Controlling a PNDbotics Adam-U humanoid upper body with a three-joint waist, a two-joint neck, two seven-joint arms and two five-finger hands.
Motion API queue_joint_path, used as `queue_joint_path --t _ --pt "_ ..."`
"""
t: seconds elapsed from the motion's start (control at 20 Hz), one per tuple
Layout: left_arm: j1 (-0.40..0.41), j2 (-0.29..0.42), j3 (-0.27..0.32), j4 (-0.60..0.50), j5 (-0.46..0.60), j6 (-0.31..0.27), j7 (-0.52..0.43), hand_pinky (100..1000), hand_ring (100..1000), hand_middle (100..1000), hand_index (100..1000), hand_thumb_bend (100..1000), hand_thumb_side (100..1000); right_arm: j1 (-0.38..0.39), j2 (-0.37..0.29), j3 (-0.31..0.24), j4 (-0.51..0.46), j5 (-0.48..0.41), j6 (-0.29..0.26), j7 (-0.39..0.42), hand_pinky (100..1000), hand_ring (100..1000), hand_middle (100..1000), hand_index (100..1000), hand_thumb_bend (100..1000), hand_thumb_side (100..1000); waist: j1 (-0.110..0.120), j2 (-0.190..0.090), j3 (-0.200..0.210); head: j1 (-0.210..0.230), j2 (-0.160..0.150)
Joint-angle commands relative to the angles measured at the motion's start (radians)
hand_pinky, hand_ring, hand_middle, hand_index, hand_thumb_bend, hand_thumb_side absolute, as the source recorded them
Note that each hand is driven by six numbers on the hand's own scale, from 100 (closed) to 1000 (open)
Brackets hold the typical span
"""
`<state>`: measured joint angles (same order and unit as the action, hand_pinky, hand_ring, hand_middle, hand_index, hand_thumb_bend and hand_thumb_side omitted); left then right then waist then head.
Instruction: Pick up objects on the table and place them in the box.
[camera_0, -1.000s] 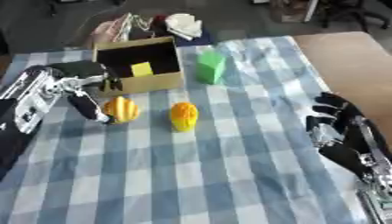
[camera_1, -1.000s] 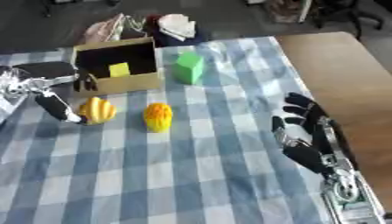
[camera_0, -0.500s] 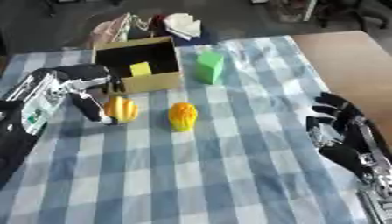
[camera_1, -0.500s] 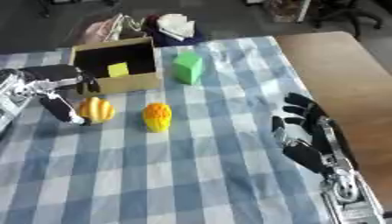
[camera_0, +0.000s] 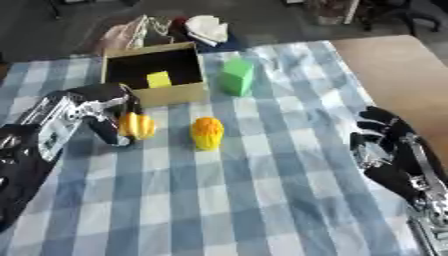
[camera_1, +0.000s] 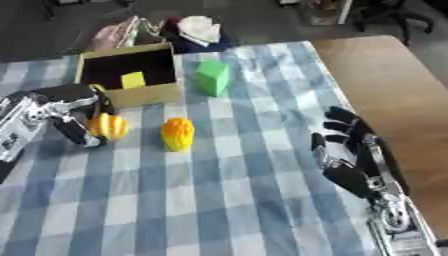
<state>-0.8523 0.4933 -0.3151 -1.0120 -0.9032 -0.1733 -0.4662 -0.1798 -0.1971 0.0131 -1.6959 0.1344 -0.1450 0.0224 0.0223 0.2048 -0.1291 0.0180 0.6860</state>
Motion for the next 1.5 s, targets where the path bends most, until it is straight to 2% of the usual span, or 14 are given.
queue_joint_path --t 0.05,0.2,0.35,0.55,0.7,1.05,1.2,1.5 --pt "-0.013 0.032 0.017 -0.028 0.024 0.000 0.034 535 402 394 592 296 115 -0.010 -0.008 -0.005 -0.012 -0.005 -0.002 0.002 739 813 806 876 182 230 0.000 -0.018 0.000 0.001 -0.002" --pt "-0.015 0.070 0.009 -0.102 0.077 -0.006 0.009 533 394 380 579 306 123 -0.010 -0.010 -0.006 -0.012 -0.005 -0.002 0.002 739 813 806 876 181 230 0.002 -0.018 0.000 -0.001 -0.002" --pt "-0.021 0.124 0.006 -0.216 0.143 -0.010 -0.065 545 404 391 591 326 145 -0.009 -0.014 -0.006 -0.011 -0.004 -0.001 0.001 739 813 806 876 181 231 0.005 -0.019 0.003 -0.004 -0.003" --pt "-0.048 0.168 0.040 -0.310 0.157 0.038 -0.087 566 436 428 632 380 179 -0.009 -0.015 -0.005 -0.010 -0.003 -0.002 0.003 739 813 806 876 179 231 0.006 -0.023 0.007 -0.006 -0.005" --pt "-0.088 0.143 0.072 -0.254 0.065 0.091 -0.038 577 454 445 648 396 183 -0.007 -0.016 -0.001 -0.008 -0.004 -0.002 0.006 739 813 806 876 178 231 0.004 -0.028 0.007 -0.005 -0.007" --pt "-0.158 0.022 0.132 -0.015 -0.121 0.120 0.100 594 480 476 682 439 214 -0.005 -0.017 0.014 -0.003 -0.014 -0.003 0.021 739 813 807 876 175 229 -0.004 -0.029 -0.021 0.012 -0.013" --pt "-0.181 -0.021 0.169 0.070 -0.184 0.156 0.177 595 486 484 692 460 226 -0.007 -0.017 0.021 -0.002 -0.019 -0.004 0.029 739 813 807 876 174 228 -0.006 -0.026 -0.036 0.022 -0.013" --pt "-0.193 -0.039 0.206 0.152 -0.252 0.242 0.322 621 517 516 727 515 268 -0.008 -0.017 0.025 0.000 -0.024 -0.005 0.035 739 814 807 876 166 229 -0.006 -0.021 -0.046 0.025 -0.012"
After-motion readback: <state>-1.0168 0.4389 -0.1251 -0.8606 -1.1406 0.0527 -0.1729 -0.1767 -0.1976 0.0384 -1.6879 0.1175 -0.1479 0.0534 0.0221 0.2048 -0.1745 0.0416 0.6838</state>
